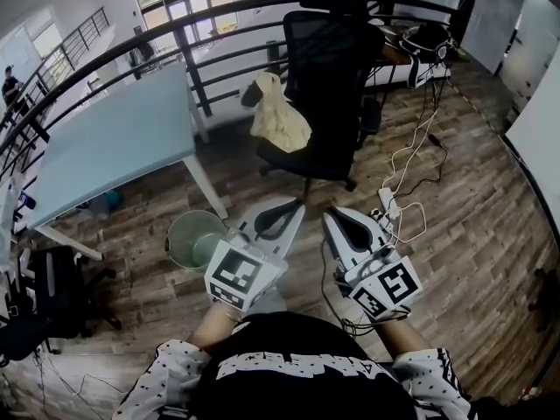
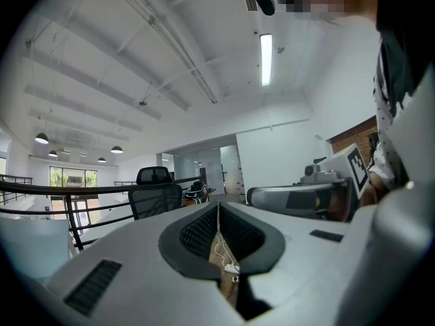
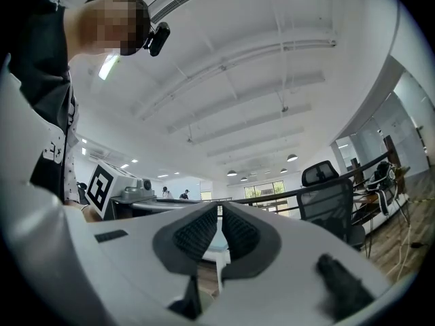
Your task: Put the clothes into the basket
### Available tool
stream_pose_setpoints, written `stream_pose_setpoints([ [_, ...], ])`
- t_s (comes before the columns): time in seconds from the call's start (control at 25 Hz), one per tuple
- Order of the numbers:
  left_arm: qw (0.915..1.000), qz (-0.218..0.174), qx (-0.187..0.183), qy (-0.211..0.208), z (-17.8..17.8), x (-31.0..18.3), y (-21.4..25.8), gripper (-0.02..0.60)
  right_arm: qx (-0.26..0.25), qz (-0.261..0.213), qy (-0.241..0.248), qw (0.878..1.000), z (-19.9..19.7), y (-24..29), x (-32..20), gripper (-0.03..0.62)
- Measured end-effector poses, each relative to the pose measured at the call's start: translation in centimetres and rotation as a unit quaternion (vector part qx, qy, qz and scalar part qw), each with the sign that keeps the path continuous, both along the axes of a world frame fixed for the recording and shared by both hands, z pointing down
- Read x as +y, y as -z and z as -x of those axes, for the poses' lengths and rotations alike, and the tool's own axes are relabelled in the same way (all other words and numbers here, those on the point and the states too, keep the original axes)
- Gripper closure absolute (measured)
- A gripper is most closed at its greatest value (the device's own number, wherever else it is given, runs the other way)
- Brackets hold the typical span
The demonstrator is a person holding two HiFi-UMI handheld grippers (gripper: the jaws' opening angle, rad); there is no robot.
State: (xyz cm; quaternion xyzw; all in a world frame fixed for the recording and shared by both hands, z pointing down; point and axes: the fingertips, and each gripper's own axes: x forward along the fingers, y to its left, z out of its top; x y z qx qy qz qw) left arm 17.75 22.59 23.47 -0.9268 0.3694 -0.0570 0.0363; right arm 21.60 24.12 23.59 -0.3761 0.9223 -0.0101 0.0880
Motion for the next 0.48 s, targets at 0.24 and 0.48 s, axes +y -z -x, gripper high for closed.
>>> stream_pose_setpoints([
  [0.24, 0.9999, 0.009, 0.003, 0.004, 1.2, -0.8, -0.7, 0.565, 0.000, 0.006, 0.004, 1.000, 1.2, -0.5, -0.8, 0.563],
  [0.48, 0.9998, 0.016, 0.006, 0.009, 1.9, -1.8, -1.3, 0.563, 0.002, 0.014, 0.006, 1.000, 1.8, -1.2, -1.5, 0.563],
])
